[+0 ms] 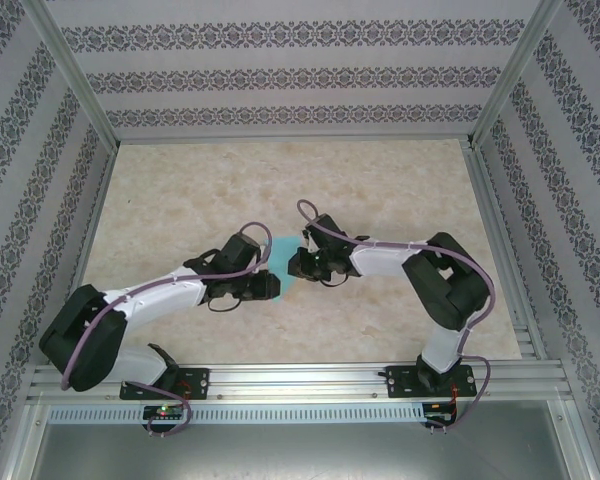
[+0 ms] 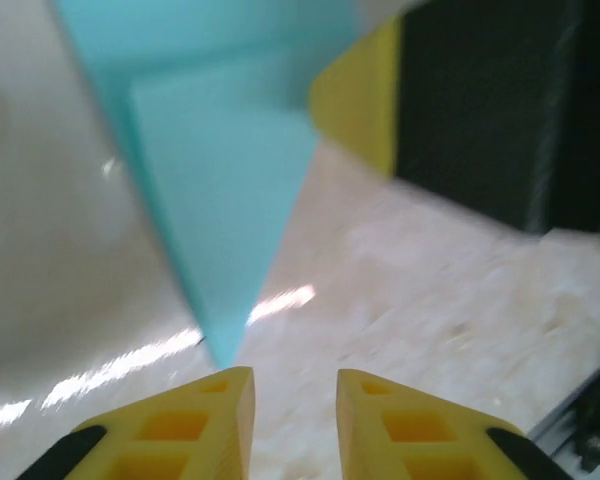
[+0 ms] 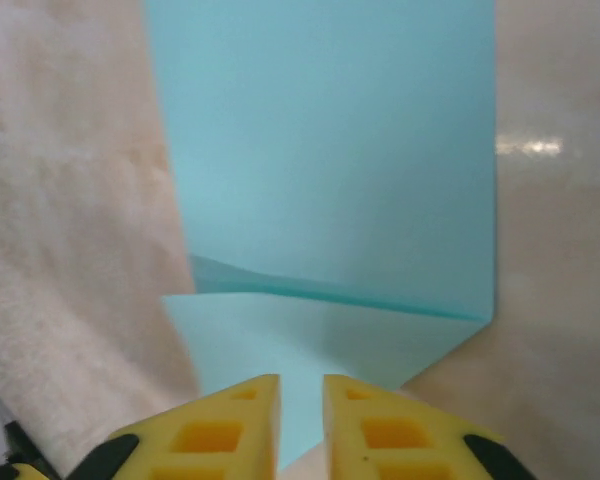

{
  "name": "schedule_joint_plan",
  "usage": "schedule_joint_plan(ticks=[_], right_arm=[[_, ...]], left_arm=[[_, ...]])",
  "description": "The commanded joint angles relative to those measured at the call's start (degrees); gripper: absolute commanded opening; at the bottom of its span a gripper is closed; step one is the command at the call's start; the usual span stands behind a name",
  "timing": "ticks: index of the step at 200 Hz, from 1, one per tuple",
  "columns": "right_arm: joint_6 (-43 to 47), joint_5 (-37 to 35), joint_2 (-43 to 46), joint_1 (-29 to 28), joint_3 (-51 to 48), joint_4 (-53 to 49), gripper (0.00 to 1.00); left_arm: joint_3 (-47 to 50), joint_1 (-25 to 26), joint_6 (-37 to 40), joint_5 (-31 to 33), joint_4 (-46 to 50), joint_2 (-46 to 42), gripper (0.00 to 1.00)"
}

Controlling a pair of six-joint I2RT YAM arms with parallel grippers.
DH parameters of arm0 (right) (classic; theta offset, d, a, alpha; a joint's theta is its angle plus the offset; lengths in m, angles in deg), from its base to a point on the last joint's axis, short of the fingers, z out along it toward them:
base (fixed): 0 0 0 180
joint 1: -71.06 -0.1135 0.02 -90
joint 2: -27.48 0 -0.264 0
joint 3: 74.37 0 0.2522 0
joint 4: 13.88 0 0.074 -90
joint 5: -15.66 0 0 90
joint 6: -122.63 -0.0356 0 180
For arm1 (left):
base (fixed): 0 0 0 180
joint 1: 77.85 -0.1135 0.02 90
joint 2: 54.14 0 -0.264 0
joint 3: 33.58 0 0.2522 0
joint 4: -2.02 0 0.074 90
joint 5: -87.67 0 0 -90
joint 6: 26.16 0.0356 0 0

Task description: Fold a paper plane with a square sheet of paper (pick it up from the middle)

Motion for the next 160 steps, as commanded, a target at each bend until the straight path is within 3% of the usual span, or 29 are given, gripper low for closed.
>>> schedule_joint_plan(ticks=[1,29,98,160], right_arm=[[-0.02,-2.66,6.04,1.33,1.31,0.24,0.28],[-1.93,-7.10,9.71,3.44,-2.82,0.48,0.36],[-4.47,-4.61,6.56,5.14,-5.11,2.84,0.39],[-6.32,-2.70,1.69,3.75,-2.95,3.72,0.39]], left_arm=[[-2.92,1.05,1.23,4.68,0.82,-0.88,0.30],[-4.49,1.05,0.03,7.57,-1.32,2.61,0.26],[-7.47,0.97,-3.00,15.58,-3.89,12.66,0.07],[-8.55,0.79,-4.69,18.64,-1.70,18.67,0.03]])
